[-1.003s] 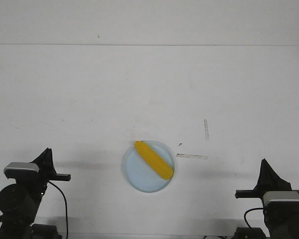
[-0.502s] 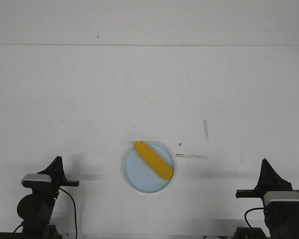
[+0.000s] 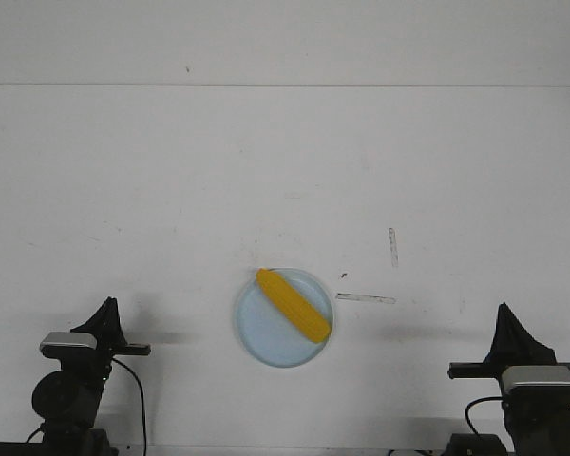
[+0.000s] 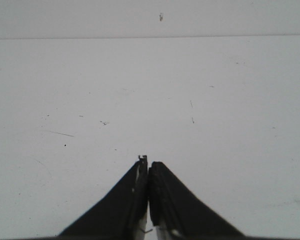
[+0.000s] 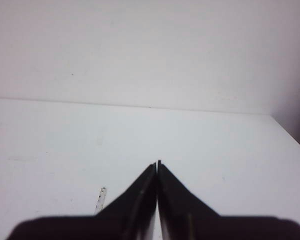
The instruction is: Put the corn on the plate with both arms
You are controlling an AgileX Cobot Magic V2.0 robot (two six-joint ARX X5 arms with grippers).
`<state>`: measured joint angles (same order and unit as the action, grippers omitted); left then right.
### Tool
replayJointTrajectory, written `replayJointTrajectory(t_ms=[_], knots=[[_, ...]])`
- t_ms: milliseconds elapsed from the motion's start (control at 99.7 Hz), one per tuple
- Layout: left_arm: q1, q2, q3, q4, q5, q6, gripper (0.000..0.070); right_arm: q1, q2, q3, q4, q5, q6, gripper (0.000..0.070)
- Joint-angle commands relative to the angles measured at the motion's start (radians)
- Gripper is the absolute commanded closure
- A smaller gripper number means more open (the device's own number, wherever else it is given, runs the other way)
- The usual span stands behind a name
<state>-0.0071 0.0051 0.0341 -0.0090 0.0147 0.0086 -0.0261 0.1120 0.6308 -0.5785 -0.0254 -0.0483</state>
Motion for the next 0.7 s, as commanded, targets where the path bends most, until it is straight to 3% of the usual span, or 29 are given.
replayJointTrajectory(t_ms=[0,361,692], knots=[[0.000,-0.002,-0.021,0.011,0.001,-0.001,0.0700,0.000,-0.004,0.005,0.010,0.000,-0.002,0.0693],[0.000,-0.002,-0.021,0.011,0.001,-0.002,0.0700,-0.001,-0.005,0.003,0.019,0.000,-0.019,0.0693],[0.000,-0.002,-0.021,0.011,0.001,-0.001,0.0700,0.002,-0.019,-0.313,0.348,0.000,0.010,0.0693]])
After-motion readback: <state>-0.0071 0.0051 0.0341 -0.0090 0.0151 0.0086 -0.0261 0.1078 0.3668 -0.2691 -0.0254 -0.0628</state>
